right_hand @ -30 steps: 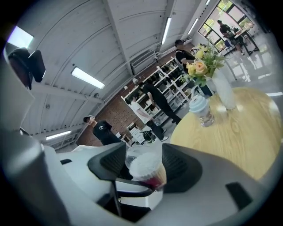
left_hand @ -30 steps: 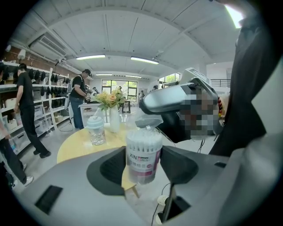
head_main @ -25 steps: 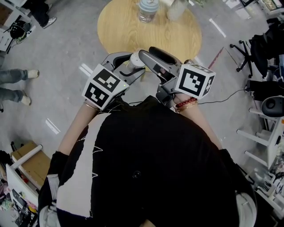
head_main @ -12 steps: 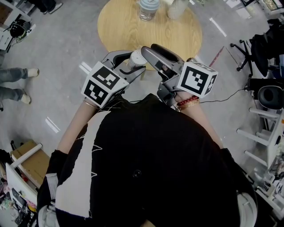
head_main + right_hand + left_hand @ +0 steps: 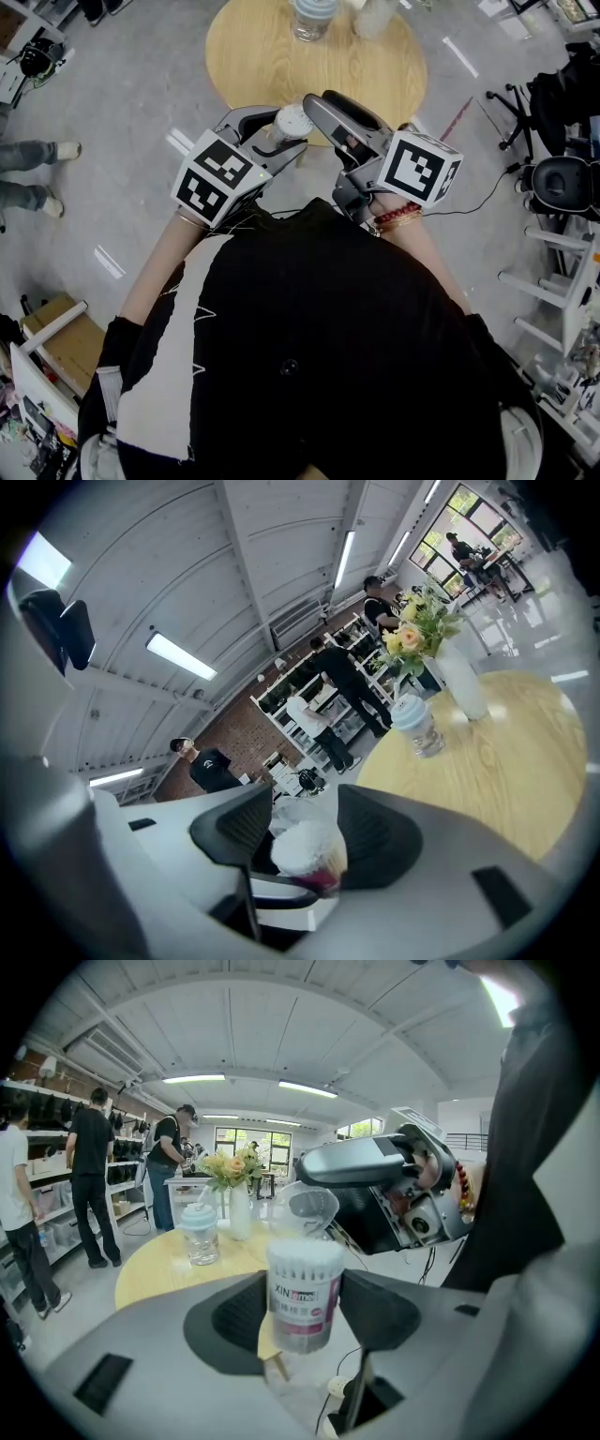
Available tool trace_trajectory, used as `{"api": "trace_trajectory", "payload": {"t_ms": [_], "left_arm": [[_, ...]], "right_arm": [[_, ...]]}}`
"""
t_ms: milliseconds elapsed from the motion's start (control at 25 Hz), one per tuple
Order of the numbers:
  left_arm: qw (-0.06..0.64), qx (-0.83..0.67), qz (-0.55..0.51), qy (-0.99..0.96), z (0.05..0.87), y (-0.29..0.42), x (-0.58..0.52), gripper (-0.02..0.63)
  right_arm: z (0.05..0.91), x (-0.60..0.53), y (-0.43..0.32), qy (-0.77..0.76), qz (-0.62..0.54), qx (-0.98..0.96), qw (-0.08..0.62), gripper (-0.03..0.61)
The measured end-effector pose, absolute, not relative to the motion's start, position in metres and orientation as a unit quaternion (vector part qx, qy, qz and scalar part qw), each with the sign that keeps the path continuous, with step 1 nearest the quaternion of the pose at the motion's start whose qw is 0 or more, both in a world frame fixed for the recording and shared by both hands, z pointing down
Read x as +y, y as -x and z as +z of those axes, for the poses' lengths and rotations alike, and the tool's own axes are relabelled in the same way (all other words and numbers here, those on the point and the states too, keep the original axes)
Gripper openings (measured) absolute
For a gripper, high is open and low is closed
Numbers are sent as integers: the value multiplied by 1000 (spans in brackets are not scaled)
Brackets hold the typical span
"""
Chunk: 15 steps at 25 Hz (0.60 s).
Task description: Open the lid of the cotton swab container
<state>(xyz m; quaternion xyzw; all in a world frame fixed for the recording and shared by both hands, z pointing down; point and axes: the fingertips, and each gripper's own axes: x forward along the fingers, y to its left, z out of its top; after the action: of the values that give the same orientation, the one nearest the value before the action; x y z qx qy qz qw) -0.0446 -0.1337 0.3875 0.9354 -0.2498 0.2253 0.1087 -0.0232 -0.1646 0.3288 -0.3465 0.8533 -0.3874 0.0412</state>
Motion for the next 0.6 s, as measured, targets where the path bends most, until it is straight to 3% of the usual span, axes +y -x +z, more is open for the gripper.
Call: {"api": "trace_trajectory", "payload": {"t_ms": [600], "left_arm": [[106, -240, 226, -938, 387, 43, -128, 255]], "right_arm": [[325, -167, 17, 352, -386, 850, 64, 212]]}}
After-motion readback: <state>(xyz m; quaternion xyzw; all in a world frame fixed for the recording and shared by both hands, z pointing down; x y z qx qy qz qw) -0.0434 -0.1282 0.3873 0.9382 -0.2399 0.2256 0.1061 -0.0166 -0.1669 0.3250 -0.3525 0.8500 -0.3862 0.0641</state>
